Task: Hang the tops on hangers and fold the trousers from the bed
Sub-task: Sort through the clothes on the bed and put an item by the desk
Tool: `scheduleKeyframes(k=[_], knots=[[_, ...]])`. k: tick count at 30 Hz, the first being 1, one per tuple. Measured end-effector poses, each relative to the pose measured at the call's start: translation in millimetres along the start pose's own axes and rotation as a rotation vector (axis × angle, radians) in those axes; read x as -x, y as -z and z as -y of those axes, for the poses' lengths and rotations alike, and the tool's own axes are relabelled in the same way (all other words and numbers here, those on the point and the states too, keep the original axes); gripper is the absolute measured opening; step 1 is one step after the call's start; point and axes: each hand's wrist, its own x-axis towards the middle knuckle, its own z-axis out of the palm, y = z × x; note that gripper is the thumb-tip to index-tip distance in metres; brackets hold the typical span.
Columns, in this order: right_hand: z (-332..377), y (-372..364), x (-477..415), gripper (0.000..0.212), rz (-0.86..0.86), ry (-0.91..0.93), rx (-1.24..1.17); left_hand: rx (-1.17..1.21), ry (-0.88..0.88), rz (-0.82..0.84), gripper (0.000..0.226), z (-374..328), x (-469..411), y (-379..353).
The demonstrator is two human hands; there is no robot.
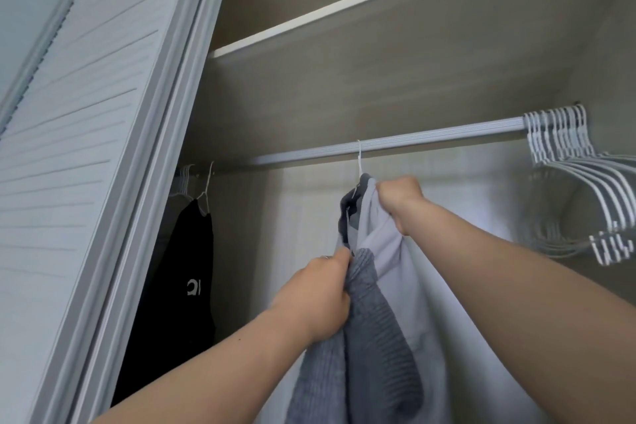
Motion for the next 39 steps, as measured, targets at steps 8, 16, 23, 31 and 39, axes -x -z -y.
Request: scheduleKeyframes(k=[8, 16, 23, 31, 39], knots=[[-3.4, -10.6, 42.2, 0.018, 0.154, 0.193, 0.381, -0.111, 0.067, 0.043, 0.016, 39.0, 13.1, -1.9], [-0.1, -45.6, 65.4, 0.018, 0.285, 0.301, 0.426, -0.238, 0.19, 0.046, 0.02, 80.7, 22.5, 21.9], [-46.9, -107.4, 41.4, 0.025, 0.372, 0.328, 0.249, -0.359, 0.306, 0.12, 0.019, 105.8, 31.4, 29.9], [-74.4, -211.4, 14.0, 0.027, 0.411, 0.435, 0.16, -0.513, 0.407, 0.185, 0.014, 133.5, 23.8, 45.0], [-73.0, -297.8, 5.9, 0.027, 0.528, 0.37, 0.023, -0.643, 0.543, 0.286, 0.025, 154.7, 9.3, 48.5]])
